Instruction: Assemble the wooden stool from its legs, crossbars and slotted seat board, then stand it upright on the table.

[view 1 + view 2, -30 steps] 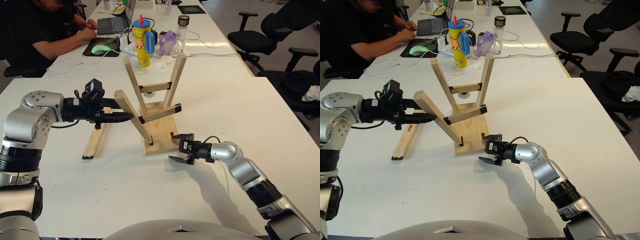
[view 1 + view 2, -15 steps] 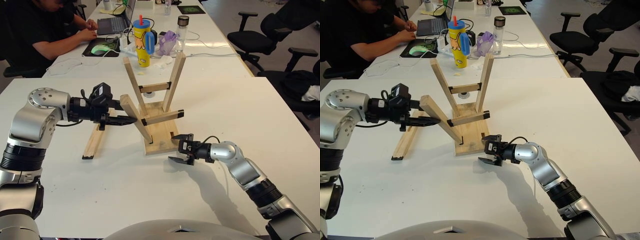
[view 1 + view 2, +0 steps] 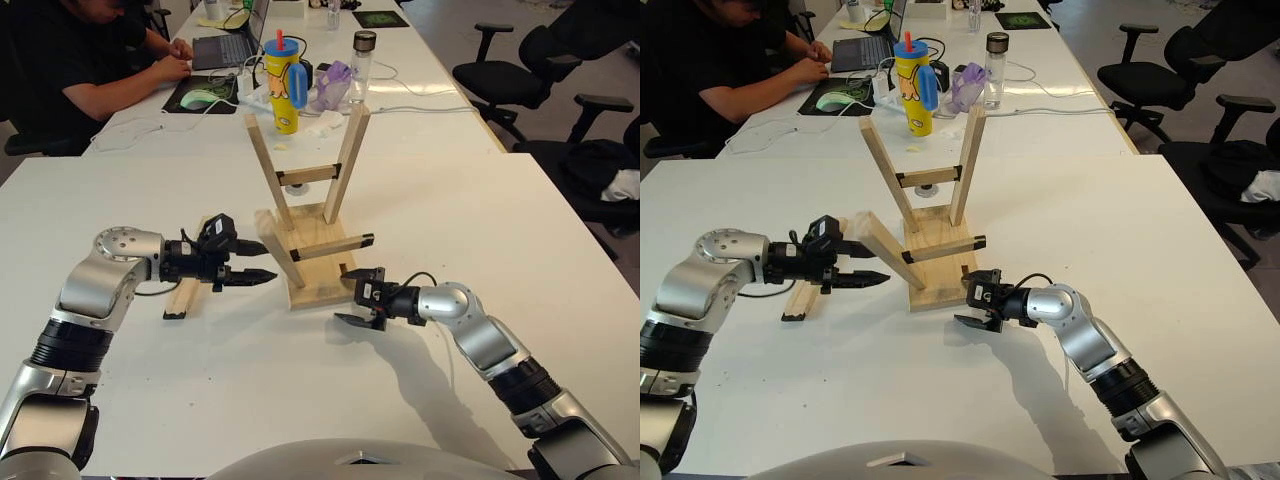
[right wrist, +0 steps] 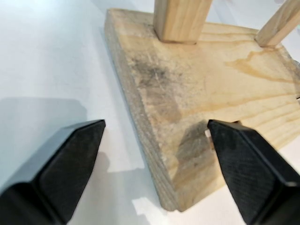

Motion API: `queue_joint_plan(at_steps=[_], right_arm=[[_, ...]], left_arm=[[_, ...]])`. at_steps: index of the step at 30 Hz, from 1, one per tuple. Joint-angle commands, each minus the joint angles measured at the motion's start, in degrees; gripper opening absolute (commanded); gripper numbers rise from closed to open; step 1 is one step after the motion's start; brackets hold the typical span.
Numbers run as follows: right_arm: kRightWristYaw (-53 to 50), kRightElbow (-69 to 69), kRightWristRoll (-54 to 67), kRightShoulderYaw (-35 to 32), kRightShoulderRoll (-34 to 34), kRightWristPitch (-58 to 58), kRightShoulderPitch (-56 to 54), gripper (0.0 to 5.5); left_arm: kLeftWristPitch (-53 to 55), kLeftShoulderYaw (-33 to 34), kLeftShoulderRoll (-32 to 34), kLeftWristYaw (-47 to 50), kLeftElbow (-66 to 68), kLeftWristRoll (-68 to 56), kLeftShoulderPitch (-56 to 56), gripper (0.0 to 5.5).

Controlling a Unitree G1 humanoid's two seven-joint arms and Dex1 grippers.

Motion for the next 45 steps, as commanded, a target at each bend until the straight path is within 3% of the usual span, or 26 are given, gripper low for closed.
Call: queue_joint_plan(at_steps=[1,8,13,22,26,31,40,45], right_arm=[[1.25,3.7,-2.41,2.75,-0.26,3.45,2.9,4.05],[-0.27,5.33,-2.52,2.5,1.37,4.47,2.68,4.05],[-5.12,8.61,-2.46,1.75,6.06,6.68,1.81,4.05],[-8.2,15.91,-1.08,1.93,15.6,9.94,-4.01,4.05],[-9.27,14.81,-0.19,1.21,18.23,13.64,-4.6,4.05],[-10.36,11.76,2.77,-1.63,20.33,18.33,-3.86,4.05],[-11.14,5.97,9.55,-5.54,23.82,24.27,-2.61,4.05],[-13.41,3.92,10.72,-7.16,24.78,23.54,-2.11,4.05]], left_arm=[[-0.29,0.81,1.78,-0.21,0.75,1.97,-0.94,3.47],[1.15,10.12,5.19,1.54,2.45,-0.38,1.45,4.42],[2.03,20.45,1.18,7.82,8.73,-6.36,-3.44,5.06],[3.29,20.45,-3.41,24.76,8.68,1.2,5.43,5.06],[13.28,19.94,-5.94,37.68,4.38,5.0,6.12,5.06],[24.89,20.19,-8.5,45.91,-9.69,5.3,12.09,5.06],[31.53,19.68,-11.01,51.04,-16.71,6.46,19.38,5.06],[30.57,18.51,-10.95,50.51,-14.16,7.45,21.83,5.06]])
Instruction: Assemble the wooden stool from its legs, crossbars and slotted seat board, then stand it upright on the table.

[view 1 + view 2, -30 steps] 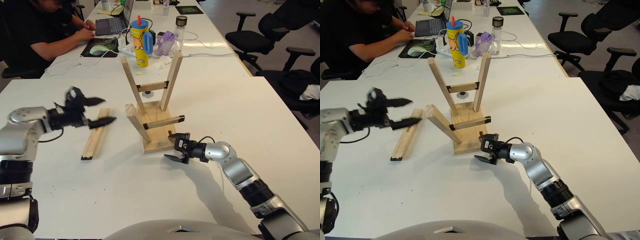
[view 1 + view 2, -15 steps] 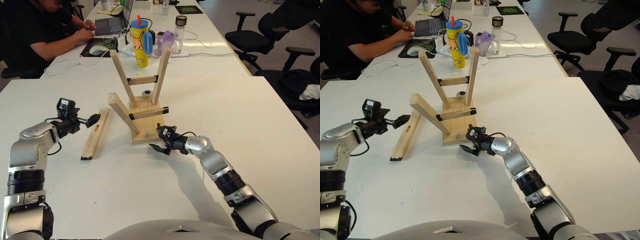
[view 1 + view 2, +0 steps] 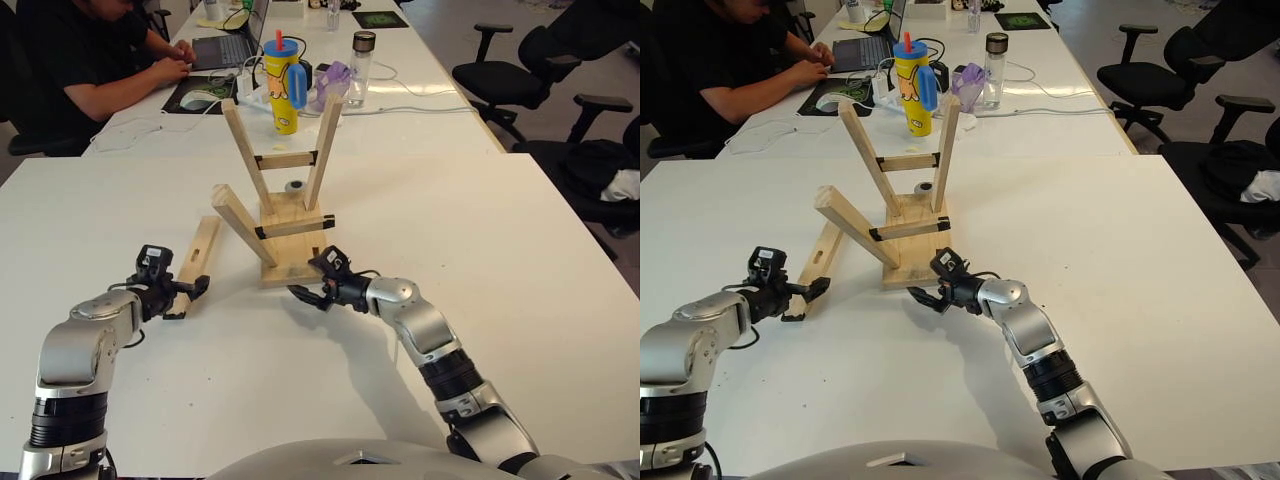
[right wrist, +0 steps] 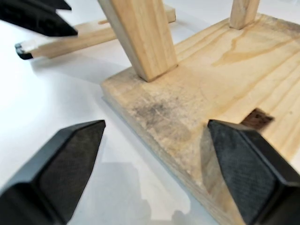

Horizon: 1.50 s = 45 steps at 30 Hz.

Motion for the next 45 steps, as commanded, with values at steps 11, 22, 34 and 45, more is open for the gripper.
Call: queue_joint_plan(at_steps=[11,22,34,45], right_arm=[[-1.71,-18.89,5.66,-5.48,-3.99,2.6,7.3,4.05],[-4.69,-17.9,5.9,-11.63,-9.18,0.29,10.84,4.05],[-5.95,-7.41,9.93,-22.38,-11.04,-4.16,4.4,4.05],[3.58,-17.57,37.81,-35.38,-15.42,10.5,1.54,4.05]], left_arm=[[-10.23,-4.58,1.78,-3.92,10.01,4.24,4.21,3.73],[-20.1,-5.35,2.16,-5.12,19.07,7.45,-6.46,2.3],[-32.59,8.48,-2.01,-6.25,16.64,-4.02,-22.91,2.05],[-12.23,7.52,0.85,-16.89,-3.37,-41.08,-37.87,2.05]])
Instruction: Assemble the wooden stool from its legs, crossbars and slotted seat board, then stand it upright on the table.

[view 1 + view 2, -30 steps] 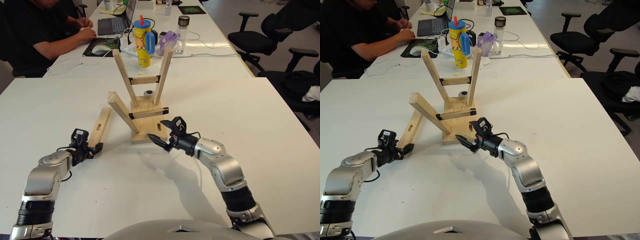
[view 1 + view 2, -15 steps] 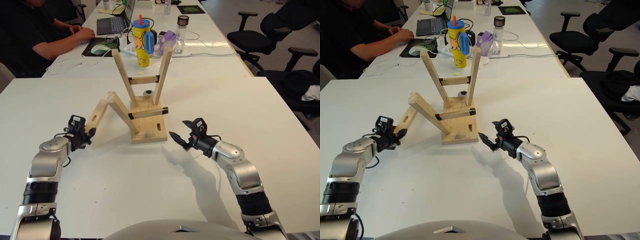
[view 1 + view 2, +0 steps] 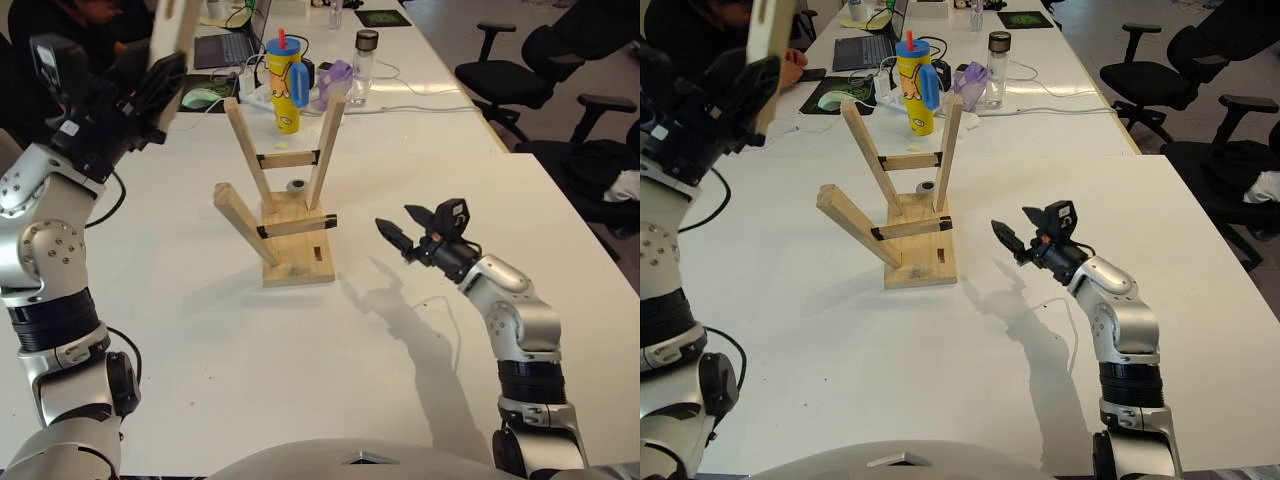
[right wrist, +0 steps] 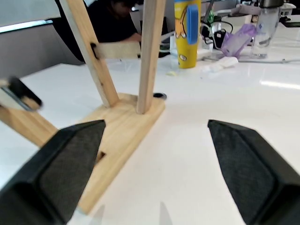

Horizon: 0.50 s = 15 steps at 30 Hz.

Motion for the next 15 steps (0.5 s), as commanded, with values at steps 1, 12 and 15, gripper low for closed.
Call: queue_joint_plan(at_steps=[1,12,15], right_arm=[[5.92,-5.37,19.62,-8.85,-4.87,12.09,-2.92,4.05],[15.39,-3.7,51.83,-16.02,-17.95,31.08,-3.27,4.05],[13.29,-1.93,56.74,-15.95,-17.89,32.24,-4.7,4.41]], left_arm=[[12.72,-4.18,-0.05,1.13,-8.98,-16.98,-5.08,2.05],[16.56,-19.46,-10.66,2.89,-12.26,-23.13,4.02,2.05],[16.04,-20.64,-11.18,1.52,-11.12,-22.2,5.72,2.05]])
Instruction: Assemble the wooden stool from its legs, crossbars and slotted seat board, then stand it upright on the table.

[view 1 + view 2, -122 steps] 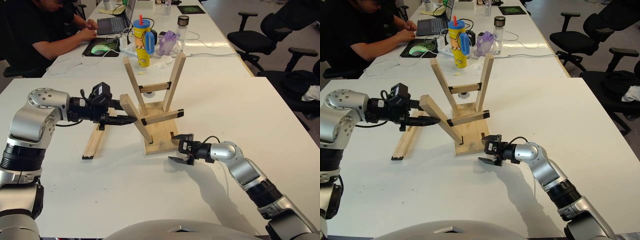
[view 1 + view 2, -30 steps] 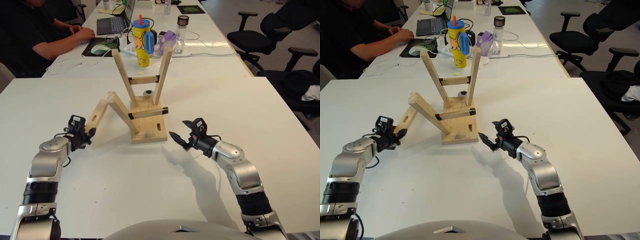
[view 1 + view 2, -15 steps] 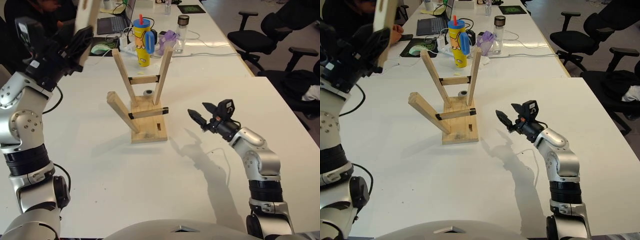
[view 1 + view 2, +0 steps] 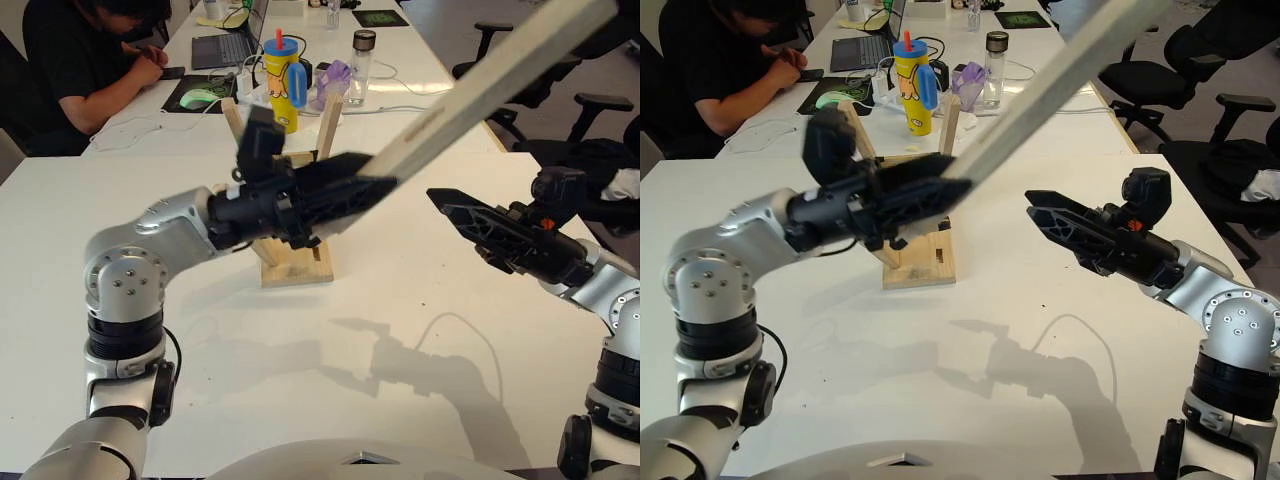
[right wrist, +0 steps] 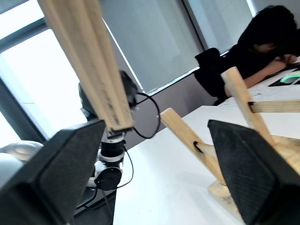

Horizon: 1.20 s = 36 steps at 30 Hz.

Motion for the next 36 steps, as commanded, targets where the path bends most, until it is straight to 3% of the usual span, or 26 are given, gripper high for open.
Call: queue_joint_plan(at_steps=[1,5,13,31,36], right_arm=[[-2.49,1.71,6.59,-0.41,-0.74,1.86,-2.69,4.56],[-5.37,1.95,9.65,-0.11,-0.28,1.17,-3.29,5.1],[-7.83,2.13,13.89,0.85,0.29,0.28,-3.93,5.1],[-5.15,1.67,12.06,1.49,-3.09,1.11,0.0,2.29],[-3.33,1.5,8.7,2.64,-3.41,0.48,1.1,2.08]], left_arm=[[-0.75,-1.31,-0.49,-1.87,1.63,1.48,2.18,2.05],[-0.31,-1.98,-0.06,-3.73,2.4,2.12,3.96,2.05],[1.73,-3.82,2.25,-8.18,3.21,3.14,6.35,2.05],[4.15,-2.15,5.72,-10.96,2.42,2.12,7.63,2.05],[0.48,-4.37,6.11,-12.47,0.37,8.1,8.22,2.05]])
